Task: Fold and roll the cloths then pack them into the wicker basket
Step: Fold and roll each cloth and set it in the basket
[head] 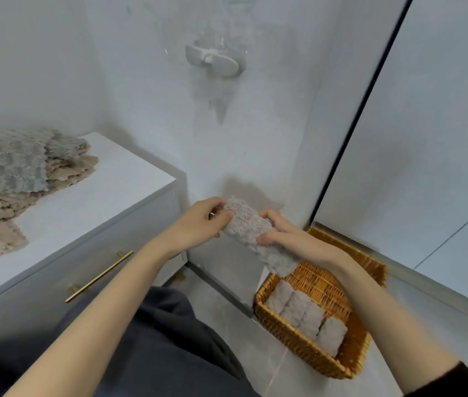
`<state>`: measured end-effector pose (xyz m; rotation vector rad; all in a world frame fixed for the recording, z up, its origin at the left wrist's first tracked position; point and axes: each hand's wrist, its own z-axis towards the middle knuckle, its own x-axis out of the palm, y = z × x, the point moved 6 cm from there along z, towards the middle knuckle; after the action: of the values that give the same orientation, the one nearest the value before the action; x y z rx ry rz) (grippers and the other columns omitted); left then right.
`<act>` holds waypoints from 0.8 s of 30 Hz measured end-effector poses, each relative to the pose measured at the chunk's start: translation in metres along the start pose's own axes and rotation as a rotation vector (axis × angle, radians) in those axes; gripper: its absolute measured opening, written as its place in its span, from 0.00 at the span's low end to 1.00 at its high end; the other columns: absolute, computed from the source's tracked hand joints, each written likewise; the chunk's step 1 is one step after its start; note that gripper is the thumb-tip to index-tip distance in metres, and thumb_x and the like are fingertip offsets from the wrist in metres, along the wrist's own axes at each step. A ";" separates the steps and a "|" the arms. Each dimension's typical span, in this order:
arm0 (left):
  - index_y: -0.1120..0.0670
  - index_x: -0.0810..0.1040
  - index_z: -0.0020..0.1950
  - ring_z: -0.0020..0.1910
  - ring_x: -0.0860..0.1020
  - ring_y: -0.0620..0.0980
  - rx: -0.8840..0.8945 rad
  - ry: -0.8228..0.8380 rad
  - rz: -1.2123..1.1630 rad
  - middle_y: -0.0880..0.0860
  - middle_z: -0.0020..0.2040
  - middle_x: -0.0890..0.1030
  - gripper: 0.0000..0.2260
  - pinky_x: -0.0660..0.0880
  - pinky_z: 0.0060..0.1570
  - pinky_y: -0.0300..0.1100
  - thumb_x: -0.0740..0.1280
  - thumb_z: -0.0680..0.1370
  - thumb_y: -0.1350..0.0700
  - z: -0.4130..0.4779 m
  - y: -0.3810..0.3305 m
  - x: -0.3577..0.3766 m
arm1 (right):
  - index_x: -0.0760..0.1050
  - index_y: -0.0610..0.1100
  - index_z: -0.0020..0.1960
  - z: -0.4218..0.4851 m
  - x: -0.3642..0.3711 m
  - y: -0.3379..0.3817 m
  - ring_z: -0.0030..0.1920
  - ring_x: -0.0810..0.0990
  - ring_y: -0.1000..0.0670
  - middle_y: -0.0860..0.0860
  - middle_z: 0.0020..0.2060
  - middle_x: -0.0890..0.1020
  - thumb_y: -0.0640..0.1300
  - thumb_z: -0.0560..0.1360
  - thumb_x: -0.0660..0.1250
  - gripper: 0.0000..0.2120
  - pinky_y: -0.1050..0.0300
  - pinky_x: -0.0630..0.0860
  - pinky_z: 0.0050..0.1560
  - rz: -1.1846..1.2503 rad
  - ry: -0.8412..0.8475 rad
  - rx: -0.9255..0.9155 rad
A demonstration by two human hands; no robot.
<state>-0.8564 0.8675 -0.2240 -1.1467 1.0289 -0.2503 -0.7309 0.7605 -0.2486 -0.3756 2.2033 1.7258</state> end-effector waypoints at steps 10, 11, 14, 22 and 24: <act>0.52 0.76 0.60 0.52 0.74 0.43 -0.109 0.049 -0.086 0.45 0.53 0.76 0.09 0.69 0.52 0.35 0.62 0.80 0.55 0.020 0.036 0.118 | 0.71 0.51 0.61 -0.050 -0.026 -0.188 0.54 0.81 0.48 0.49 0.57 0.79 0.50 0.69 0.68 0.20 0.48 0.78 0.55 0.427 -0.256 0.339; 0.52 0.76 0.59 0.53 0.74 0.42 -0.116 0.070 -0.081 0.45 0.53 0.76 0.09 0.69 0.53 0.35 0.61 0.81 0.56 0.022 0.040 0.126 | 0.70 0.50 0.62 -0.053 -0.030 -0.209 0.52 0.82 0.48 0.48 0.56 0.79 0.49 0.71 0.68 0.20 0.49 0.80 0.51 0.462 -0.321 0.394; 0.52 0.76 0.59 0.56 0.73 0.41 -0.148 0.134 -0.059 0.45 0.55 0.76 0.09 0.66 0.55 0.34 0.61 0.81 0.56 0.026 0.056 0.153 | 0.66 0.47 0.64 -0.065 -0.038 -0.272 0.48 0.82 0.47 0.46 0.55 0.78 0.46 0.76 0.66 0.19 0.55 0.79 0.38 0.524 -0.547 0.578; 0.47 0.75 0.60 0.46 0.72 0.33 -0.205 0.196 -0.002 0.39 0.52 0.75 0.09 0.65 0.38 0.26 0.60 0.81 0.54 0.033 0.097 0.174 | 0.64 0.39 0.69 -0.042 -0.006 -0.368 0.58 0.78 0.39 0.39 0.61 0.76 0.39 0.77 0.65 0.22 0.37 0.75 0.58 0.937 -0.710 0.777; 0.45 0.75 0.59 0.44 0.71 0.30 -0.209 0.183 0.009 0.38 0.52 0.74 0.09 0.66 0.35 0.24 0.60 0.81 0.53 0.037 0.104 0.171 | 0.65 0.38 0.70 -0.022 0.012 -0.372 0.60 0.77 0.38 0.38 0.61 0.77 0.38 0.78 0.64 0.21 0.37 0.74 0.61 1.088 -0.702 0.754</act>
<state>-0.7673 0.8272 -0.4031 -1.3245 1.2438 -0.2480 -0.5973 0.6510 -0.5789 1.5638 2.3110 0.8769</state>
